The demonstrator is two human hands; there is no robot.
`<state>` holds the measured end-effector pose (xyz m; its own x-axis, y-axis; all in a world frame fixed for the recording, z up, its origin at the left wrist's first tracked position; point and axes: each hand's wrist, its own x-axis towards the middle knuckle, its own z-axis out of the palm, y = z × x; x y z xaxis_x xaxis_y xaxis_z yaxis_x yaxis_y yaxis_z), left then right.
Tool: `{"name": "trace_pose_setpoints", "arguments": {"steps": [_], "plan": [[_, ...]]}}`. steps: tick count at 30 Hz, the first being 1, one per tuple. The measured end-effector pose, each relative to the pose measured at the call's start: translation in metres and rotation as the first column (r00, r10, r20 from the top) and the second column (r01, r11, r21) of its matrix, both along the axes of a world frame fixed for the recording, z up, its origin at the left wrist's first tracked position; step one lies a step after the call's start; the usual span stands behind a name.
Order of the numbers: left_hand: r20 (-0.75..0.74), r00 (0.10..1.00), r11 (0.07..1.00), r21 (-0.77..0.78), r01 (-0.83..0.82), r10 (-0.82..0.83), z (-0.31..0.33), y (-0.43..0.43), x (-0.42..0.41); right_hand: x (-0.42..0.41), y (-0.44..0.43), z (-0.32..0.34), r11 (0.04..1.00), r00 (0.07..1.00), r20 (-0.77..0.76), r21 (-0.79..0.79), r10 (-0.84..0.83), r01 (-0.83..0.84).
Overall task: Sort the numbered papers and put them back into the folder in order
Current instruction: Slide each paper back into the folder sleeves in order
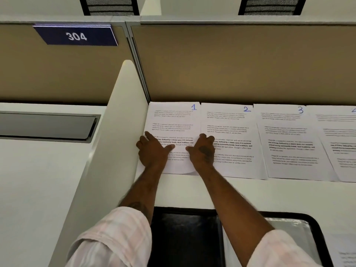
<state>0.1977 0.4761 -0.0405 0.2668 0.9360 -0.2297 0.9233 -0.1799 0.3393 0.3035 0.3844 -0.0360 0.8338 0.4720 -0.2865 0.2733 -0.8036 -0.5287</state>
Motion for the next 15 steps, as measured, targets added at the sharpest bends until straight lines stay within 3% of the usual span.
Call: {"name": "trace_pose_setpoints", "arguments": {"steps": [5,8,12,15], "plan": [[0.072,0.995,0.996,-0.068,-0.060,0.065,0.007,0.005,0.003,0.000,0.006,0.005,0.992,0.992,-0.102,0.095,-0.068,0.078],[0.209,0.970,0.988,-0.119,-0.099,0.122,0.011,0.006,0.002,0.004,0.005,0.009,0.974,0.975,-0.195,0.176,-0.108,0.143],[0.419,0.872,0.962,-0.203,-0.184,0.255,0.025,0.001,-0.005,0.012,-0.010,0.019,0.961,0.965,-0.246,0.233,-0.088,0.147],[0.454,0.869,0.975,-0.181,-0.126,0.196,0.041,-0.011,-0.015,0.014,-0.034,0.028,0.943,0.959,-0.276,0.298,-0.060,0.145]]}}
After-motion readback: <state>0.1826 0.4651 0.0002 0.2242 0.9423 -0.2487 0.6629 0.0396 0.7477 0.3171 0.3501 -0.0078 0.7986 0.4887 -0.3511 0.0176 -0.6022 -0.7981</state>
